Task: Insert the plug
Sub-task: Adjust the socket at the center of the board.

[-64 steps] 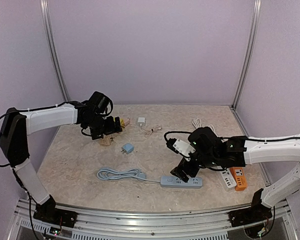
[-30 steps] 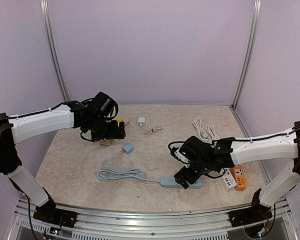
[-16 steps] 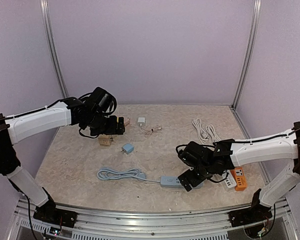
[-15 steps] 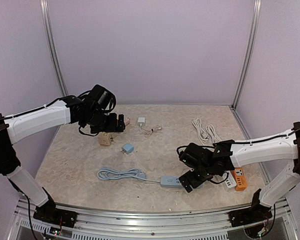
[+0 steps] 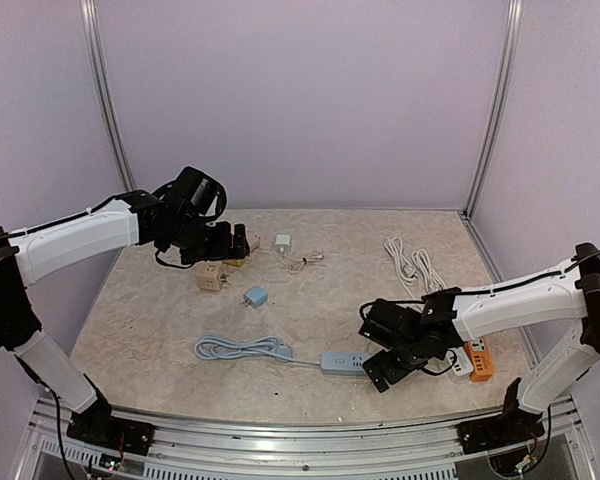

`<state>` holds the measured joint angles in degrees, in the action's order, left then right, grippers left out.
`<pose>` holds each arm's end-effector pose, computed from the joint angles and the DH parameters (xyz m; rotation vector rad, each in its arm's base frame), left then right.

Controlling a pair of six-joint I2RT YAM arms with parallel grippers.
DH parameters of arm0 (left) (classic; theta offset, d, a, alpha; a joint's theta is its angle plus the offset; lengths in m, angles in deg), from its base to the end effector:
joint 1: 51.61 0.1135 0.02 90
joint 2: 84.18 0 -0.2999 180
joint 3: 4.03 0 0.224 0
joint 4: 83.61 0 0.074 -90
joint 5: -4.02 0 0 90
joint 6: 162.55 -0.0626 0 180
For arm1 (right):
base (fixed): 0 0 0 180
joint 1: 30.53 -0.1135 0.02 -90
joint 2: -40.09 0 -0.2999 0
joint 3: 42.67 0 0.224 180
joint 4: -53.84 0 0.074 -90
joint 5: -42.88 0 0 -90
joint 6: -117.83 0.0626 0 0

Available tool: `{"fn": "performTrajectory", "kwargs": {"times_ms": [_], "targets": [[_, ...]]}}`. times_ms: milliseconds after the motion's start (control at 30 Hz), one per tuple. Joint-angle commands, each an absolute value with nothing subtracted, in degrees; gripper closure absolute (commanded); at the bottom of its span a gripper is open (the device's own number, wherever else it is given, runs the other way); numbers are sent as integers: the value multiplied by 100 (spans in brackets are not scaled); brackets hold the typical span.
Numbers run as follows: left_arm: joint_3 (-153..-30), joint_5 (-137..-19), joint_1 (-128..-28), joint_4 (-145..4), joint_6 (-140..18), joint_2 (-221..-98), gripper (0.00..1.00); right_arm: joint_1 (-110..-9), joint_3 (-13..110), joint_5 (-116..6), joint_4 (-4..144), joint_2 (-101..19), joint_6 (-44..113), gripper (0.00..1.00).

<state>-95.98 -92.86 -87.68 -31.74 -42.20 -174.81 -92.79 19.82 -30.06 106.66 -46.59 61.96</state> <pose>0.2742 -0.1904 0.3134 0.0703 2.4780 -0.3621 0.1266 0.2013 0.1907 -0.6273 2.6984 -0.0419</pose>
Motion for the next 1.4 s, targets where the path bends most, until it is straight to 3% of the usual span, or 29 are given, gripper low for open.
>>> {"fn": "performTrajectory", "kwargs": {"times_ms": [0,233,533,1067,1367], "targets": [[-9410,-9333,-8765,-3298,-4166,-17403,1,-9348,1989,-2802,10759,-4945,6221,0],[-9453,-9376,-8730,-3322,-4103,-17537,1,-9310,1822,-2609,10497,-4966,6170,0],[-9545,-9206,-8677,-3487,-4040,-18028,1,-8685,2425,-2130,10015,-5693,5470,0],[-9632,-9103,-8776,-3525,-4003,-18571,1,-7991,3653,-2403,9299,-6770,4180,0],[-9658,-9001,-9045,-3412,-4739,-18697,1,-7987,3321,-2850,9865,-4852,4211,0]]}}
